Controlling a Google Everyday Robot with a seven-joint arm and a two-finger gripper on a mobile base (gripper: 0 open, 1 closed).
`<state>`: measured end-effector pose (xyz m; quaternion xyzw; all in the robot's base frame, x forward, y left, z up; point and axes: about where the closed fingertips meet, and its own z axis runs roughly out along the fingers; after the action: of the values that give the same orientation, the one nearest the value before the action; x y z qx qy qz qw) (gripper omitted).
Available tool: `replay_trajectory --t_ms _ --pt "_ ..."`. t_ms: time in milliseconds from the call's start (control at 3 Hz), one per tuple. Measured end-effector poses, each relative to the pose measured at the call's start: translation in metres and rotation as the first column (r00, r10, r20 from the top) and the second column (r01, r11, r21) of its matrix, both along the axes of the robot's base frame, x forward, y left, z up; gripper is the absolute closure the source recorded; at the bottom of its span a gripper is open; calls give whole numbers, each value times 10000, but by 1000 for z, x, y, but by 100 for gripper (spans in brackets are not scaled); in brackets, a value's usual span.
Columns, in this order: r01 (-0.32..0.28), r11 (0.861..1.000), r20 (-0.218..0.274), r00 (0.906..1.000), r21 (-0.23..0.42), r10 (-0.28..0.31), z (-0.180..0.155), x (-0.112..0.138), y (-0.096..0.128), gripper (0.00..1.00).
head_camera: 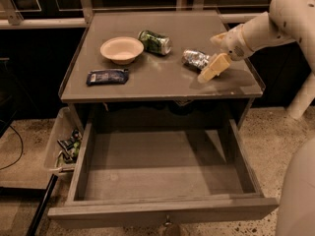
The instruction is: Place redbull can into top drawer
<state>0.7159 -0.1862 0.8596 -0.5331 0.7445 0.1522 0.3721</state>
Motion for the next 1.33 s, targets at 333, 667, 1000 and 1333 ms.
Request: replay_trajectory --t_ms 333,667,1000,1333 --pt "-48 9999 -320 9995 136 53 -8 10 8 0" --pt "-53 9999 -320 9995 141 58 -8 11 9 18" --pt "-54 9999 -321 9995 141 58 -8 11 9 41" --pt "-54 9999 -321 9995 141 59 -8 11 9 64"
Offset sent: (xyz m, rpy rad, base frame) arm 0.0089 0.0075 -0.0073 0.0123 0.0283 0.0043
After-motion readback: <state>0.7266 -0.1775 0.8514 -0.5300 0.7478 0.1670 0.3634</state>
